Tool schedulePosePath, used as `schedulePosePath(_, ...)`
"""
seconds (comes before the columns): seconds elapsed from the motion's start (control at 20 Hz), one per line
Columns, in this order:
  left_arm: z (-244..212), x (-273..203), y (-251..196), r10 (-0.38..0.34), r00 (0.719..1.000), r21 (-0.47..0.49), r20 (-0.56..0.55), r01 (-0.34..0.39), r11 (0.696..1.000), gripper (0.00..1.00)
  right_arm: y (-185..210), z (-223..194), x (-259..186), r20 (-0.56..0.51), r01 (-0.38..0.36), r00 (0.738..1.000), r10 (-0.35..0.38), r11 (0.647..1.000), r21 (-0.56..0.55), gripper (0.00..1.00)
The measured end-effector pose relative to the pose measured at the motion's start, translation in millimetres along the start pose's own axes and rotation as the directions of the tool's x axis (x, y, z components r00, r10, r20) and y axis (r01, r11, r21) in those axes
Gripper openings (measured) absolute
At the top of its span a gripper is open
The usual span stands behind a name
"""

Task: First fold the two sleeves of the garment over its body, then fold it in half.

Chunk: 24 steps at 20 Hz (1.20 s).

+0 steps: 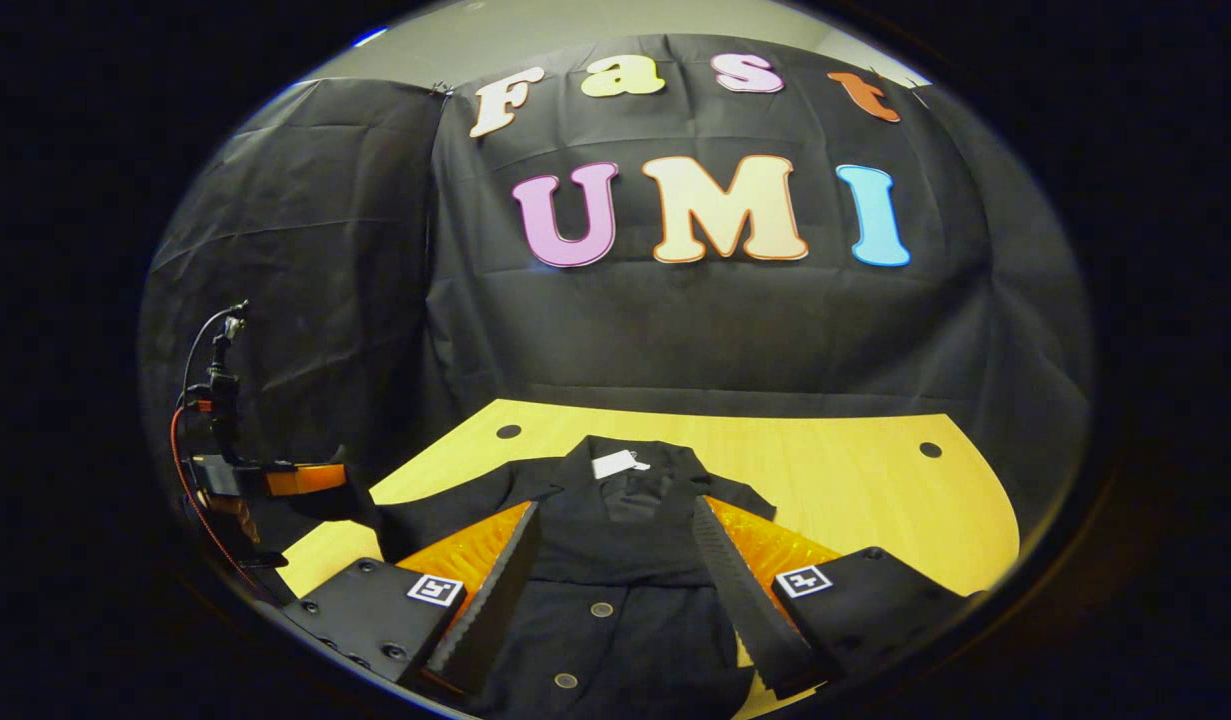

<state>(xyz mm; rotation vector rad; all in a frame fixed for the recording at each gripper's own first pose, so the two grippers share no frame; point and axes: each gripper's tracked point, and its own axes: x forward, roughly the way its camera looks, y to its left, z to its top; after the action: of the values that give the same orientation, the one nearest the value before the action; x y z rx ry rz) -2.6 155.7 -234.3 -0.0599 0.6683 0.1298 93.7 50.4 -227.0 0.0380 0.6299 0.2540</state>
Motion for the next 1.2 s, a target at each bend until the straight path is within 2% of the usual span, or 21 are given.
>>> schedulePosePath(0.35, 18.4, 25.4, -96.6, -0.139, 0.990, 0.103, 0.006, 0.138, 0.985, 0.00, -62.7, -17.0, -41.0, 0.005, 0.097, 0.995, -0.098, 0.993, 0.068, 0.97)
schedulePosePath(0.4, 18.5, 28.6, -110.8, -0.159, 0.987, 0.113, 0.001, 0.158, 0.981, 0.00, -72.3, -18.9, -47.4, 0.006, 0.113, 0.994, -0.114, 0.990, 0.079, 0.94)
schedulePosePath(0.5, 18.4, 34.2, -139.2, -0.197, 0.980, 0.134, -0.009, 0.196, 0.971, 0.00, -88.6, -24.6, -58.9, 0.004, 0.142, 0.990, -0.144, 0.984, 0.102, 0.97)
schedulePosePath(0.8, 10.8, 49.3, -217.5, -0.301, 0.952, 0.197, -0.050, 0.305, 0.932, 0.00, -128.8, -46.2, -89.4, -0.016, 0.218, 0.976, -0.218, 0.962, 0.162, 0.98)
schedulePosePath(1.2, -7.7, 79.6, -291.1, -0.351, 0.930, 0.264, -0.112, 0.368, 0.891, 0.00, -172.8, -64.9, -113.9, -0.045, 0.292, 0.956, -0.289, 0.932, 0.214, 0.98)
